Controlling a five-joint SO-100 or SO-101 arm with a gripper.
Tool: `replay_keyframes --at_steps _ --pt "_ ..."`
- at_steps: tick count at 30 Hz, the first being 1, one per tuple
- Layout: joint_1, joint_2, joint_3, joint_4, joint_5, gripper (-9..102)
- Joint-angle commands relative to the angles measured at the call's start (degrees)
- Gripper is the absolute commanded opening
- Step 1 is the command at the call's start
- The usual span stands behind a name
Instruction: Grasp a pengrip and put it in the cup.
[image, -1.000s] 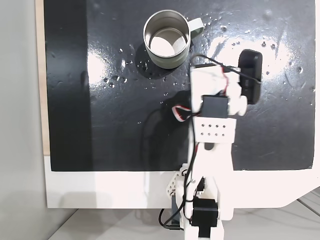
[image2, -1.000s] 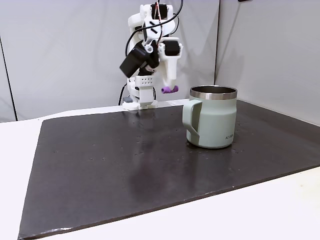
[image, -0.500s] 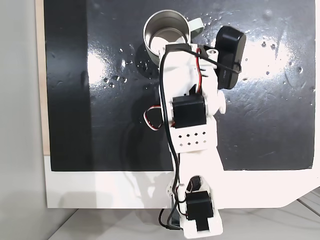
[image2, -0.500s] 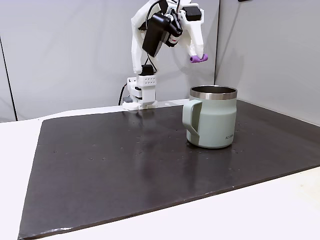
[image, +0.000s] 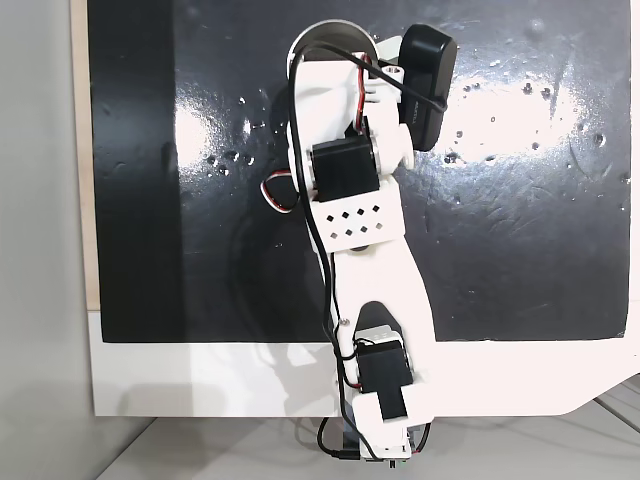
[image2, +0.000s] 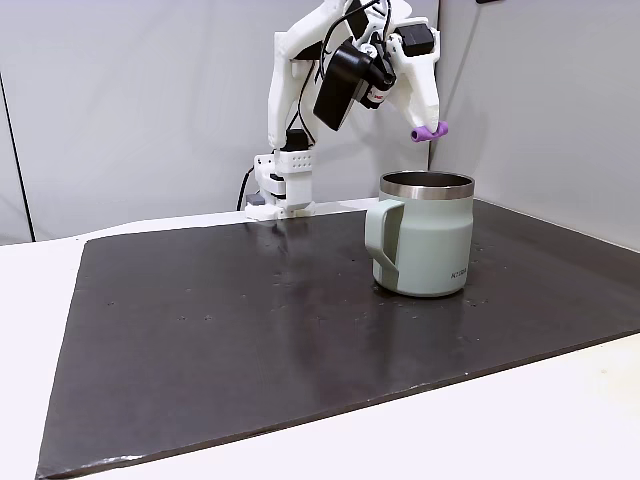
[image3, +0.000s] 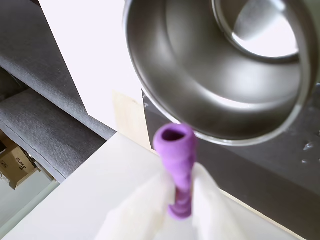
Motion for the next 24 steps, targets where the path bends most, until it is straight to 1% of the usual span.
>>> replay_keyframes --at_steps 1,3,5,6,24 --pt "-0.26 0.53 -4.22 1.67 0.44 13" --pt "-0.26 0.53 -4.48 2.37 0.26 22" --pt "-0.26 0.53 -4.83 2.9 0.0 28" --pt "-0.26 0.53 -4.92 3.08 -0.09 29" --pt "0.0 0.53 -6.33 5.01 -0.62 30"
